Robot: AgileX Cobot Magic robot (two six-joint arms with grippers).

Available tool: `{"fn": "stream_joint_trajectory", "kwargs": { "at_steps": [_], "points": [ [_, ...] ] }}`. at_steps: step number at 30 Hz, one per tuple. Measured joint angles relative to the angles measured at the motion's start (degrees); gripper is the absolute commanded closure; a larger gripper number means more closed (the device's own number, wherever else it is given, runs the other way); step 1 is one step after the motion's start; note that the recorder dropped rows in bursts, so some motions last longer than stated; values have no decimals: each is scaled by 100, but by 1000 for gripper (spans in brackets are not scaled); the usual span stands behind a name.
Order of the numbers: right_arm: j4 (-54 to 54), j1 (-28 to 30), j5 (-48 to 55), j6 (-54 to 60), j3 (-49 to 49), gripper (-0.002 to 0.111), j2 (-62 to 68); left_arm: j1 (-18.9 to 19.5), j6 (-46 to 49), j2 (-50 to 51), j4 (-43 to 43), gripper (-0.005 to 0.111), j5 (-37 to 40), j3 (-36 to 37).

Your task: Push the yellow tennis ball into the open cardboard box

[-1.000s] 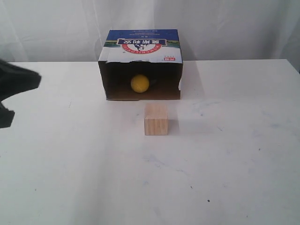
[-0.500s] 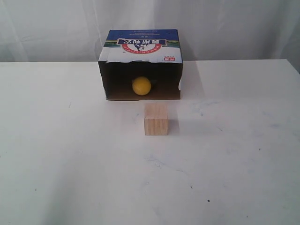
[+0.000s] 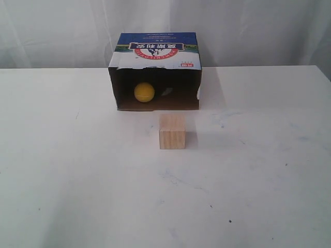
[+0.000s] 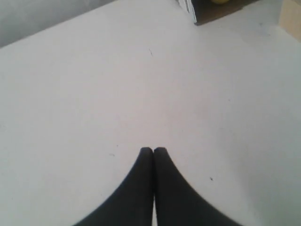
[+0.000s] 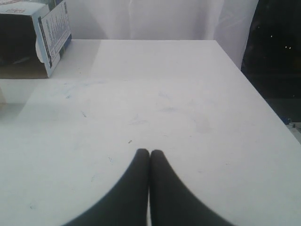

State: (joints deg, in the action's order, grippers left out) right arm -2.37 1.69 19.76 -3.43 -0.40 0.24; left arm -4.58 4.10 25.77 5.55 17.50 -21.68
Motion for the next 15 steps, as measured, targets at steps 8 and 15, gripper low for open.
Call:
{"fn": "stream_joint_trajectory", "kwargs": {
  "at_steps": [8, 15],
  "points": [
    [0, 0, 0, -5, 0, 108, 0, 0, -769, -130, 325, 107, 363, 39],
    [0, 0, 0, -5, 10, 108, 0, 212, -1825, -1372, 954, 107, 407, 736]
  ]
}}
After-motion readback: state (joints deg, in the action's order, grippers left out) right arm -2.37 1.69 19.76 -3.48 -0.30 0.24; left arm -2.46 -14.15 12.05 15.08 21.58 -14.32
